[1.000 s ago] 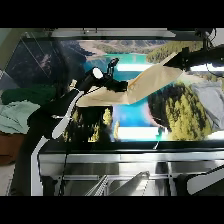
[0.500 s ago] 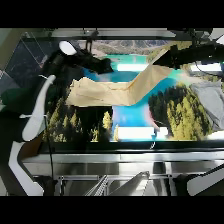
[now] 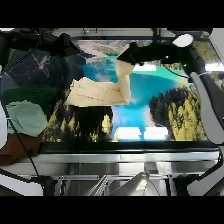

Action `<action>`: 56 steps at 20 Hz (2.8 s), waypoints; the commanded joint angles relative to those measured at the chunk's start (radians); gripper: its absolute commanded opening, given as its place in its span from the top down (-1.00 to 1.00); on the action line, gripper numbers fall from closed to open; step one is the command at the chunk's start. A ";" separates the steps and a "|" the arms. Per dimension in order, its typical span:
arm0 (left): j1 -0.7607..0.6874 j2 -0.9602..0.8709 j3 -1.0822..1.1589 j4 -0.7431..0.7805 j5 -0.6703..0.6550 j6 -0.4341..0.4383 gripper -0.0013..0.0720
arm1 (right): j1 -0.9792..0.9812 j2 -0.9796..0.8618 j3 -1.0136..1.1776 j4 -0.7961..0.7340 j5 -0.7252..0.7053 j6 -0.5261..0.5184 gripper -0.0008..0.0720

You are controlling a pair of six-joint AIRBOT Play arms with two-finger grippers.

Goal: Fold the shirts.

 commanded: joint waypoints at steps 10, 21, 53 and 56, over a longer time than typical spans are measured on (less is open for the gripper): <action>0.121 0.017 -0.080 -0.001 -0.186 0.077 0.93 | 0.229 -0.169 0.001 0.113 -0.312 -0.059 0.93; 0.147 0.017 -0.081 0.000 -0.186 0.106 0.93 | 0.343 -0.200 0.001 0.246 -0.521 -0.266 0.83; 0.178 0.017 -0.081 0.000 -0.291 0.094 0.94 | -0.081 -0.240 0.001 -0.209 0.143 0.132 -0.86; 0.178 0.017 -0.081 0.000 -0.290 0.094 0.94 | -0.046 -0.291 0.001 -0.208 0.121 0.132 -0.86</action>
